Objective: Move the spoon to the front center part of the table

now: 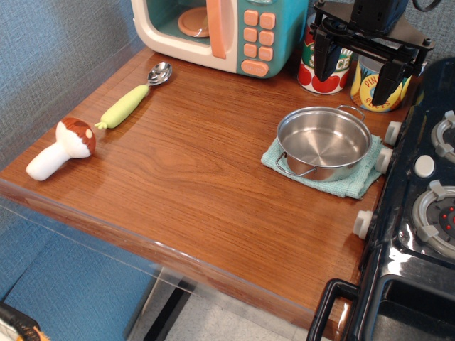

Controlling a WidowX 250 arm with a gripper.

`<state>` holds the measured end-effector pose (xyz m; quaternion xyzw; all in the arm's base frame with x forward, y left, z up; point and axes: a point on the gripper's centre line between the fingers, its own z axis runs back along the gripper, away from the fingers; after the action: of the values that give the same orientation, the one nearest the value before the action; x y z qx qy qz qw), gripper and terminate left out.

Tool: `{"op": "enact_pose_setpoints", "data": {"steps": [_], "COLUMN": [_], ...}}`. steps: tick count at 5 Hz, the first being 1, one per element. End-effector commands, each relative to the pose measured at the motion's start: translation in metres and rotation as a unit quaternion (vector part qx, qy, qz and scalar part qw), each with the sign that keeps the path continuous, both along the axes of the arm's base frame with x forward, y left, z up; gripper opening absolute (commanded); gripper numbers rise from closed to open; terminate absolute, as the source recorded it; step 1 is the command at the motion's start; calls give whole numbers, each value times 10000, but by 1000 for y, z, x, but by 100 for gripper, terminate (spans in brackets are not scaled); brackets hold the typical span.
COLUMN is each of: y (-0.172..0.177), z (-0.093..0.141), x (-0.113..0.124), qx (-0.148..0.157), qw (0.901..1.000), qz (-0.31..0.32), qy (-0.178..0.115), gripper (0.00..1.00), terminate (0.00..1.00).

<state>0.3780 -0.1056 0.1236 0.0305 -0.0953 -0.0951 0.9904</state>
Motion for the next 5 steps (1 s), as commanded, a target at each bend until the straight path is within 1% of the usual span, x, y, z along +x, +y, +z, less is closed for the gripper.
{"op": "enact_pose_setpoints", "data": {"steps": [1,2,3,4,5], "y": [0,32,81,132,180], "z": [0,5,5,-7,-15], "x": [0,7,17,8,0], "qx": [0,-238,-356,-252,18], "qw": [10000,9984,9937,9867,9829], "qz": [0,455,964,1556,1811], "qy": [0,-232,-444,-397,-317], "gripper": [100,100,100,100,100], "terminate": [0,0,0,0,0]}}
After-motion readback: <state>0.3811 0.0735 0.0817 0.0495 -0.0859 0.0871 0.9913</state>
